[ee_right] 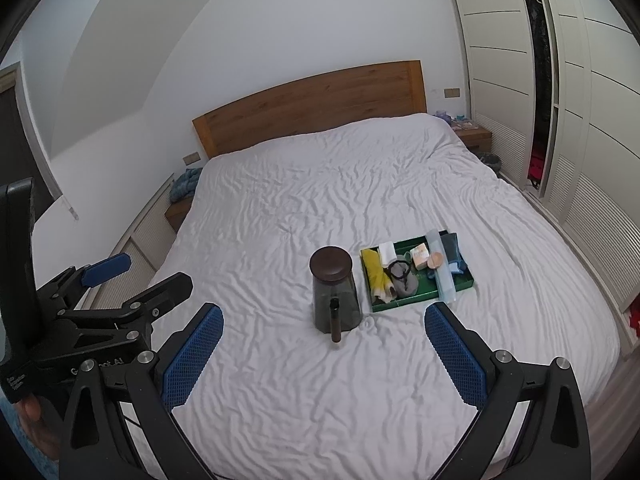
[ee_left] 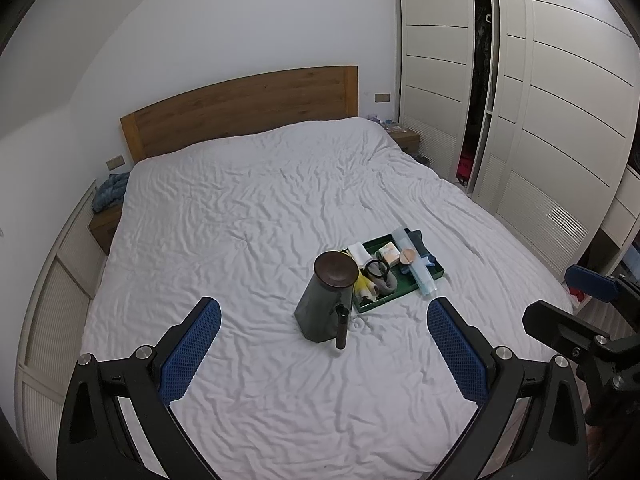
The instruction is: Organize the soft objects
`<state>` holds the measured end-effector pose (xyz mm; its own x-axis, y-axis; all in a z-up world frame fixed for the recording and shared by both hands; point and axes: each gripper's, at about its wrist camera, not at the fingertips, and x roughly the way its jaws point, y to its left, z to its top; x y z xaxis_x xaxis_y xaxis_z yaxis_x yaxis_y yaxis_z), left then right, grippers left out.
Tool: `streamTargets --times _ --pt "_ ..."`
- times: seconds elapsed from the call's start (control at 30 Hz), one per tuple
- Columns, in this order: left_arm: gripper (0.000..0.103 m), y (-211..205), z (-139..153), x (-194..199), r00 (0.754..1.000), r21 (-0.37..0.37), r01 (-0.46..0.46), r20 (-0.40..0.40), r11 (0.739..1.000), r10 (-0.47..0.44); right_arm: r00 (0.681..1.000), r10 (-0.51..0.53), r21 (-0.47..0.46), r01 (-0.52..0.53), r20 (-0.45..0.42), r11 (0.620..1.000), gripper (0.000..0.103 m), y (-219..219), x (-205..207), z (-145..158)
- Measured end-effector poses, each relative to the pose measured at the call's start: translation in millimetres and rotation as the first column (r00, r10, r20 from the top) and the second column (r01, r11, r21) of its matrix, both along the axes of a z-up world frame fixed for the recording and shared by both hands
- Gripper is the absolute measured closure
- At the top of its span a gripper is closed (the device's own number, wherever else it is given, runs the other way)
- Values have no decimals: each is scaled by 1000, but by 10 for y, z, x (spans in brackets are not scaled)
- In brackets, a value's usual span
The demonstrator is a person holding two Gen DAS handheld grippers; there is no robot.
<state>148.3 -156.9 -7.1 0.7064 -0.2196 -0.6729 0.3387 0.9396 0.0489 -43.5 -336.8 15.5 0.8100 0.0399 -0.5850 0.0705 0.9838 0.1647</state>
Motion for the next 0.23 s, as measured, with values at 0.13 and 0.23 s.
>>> streamTargets --times 0.13,0.23 --pt "2 -23 8 -5 1000 -5 -3 -1 1000 2 1000 0 2 0 1 1000 0 -5 -13 -5" --pt "2 -43 11 -13 1000 -4 -3 -2 1000 3 1000 -2 -1 2 4 1000 0 -12 -22 -11"
